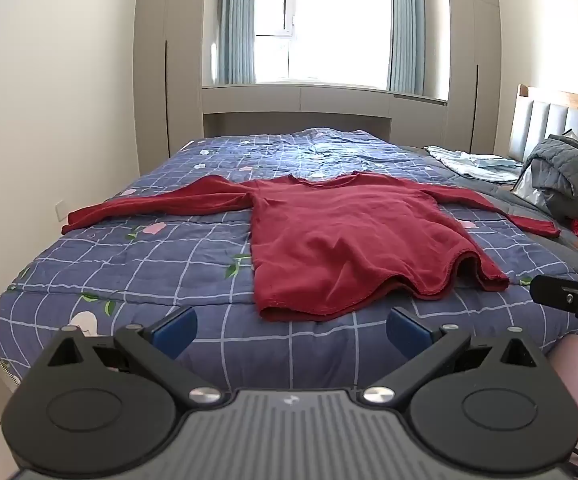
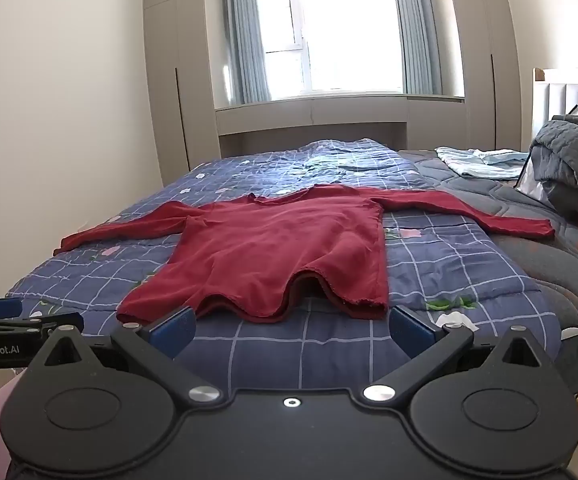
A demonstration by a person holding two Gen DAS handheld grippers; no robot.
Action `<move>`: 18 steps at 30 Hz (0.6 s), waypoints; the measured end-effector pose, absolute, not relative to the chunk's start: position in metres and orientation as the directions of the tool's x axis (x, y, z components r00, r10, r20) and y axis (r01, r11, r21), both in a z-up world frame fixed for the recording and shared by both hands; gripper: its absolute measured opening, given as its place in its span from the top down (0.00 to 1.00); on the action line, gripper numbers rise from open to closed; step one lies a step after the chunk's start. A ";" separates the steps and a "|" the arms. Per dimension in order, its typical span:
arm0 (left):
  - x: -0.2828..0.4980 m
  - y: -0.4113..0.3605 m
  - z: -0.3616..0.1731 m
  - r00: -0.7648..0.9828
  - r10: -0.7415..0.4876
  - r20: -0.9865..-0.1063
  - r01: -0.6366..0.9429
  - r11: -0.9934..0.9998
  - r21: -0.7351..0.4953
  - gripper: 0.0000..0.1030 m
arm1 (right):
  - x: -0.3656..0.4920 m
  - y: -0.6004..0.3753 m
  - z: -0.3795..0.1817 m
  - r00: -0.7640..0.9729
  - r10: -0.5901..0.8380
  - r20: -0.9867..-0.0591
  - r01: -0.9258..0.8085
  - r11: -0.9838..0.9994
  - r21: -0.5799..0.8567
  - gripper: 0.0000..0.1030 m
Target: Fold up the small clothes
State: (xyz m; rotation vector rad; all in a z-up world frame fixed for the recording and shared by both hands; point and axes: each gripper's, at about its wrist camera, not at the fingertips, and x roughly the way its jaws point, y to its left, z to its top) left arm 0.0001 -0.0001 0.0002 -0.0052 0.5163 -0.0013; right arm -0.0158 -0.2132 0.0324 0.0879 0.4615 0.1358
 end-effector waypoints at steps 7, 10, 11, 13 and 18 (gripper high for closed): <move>0.001 0.002 0.000 0.869 -0.007 -0.495 0.005 1.000 -0.006 0.00 | -0.016 -0.213 0.032 0.886 0.154 -0.438 -0.112 0.986 0.121 0.00; 0.001 0.002 0.000 0.871 -0.003 -0.492 0.003 1.000 0.001 0.00 | -0.016 -0.215 0.031 0.886 0.154 -0.438 -0.112 0.986 0.120 0.00; 0.001 0.003 0.000 0.871 -0.005 -0.492 0.005 1.000 -0.001 0.00 | -0.016 -0.215 0.031 0.886 0.154 -0.437 -0.113 0.986 0.118 0.00; 0.000 0.004 0.000 0.872 -0.007 -0.490 0.007 1.000 -0.002 0.00 | -0.016 -0.215 0.031 0.886 0.156 -0.437 -0.116 0.986 0.115 0.00; -0.001 0.000 0.001 0.872 0.005 -0.489 0.000 1.000 0.011 0.00 | -0.017 -0.216 0.033 0.887 0.152 -0.436 -0.109 0.987 0.121 0.00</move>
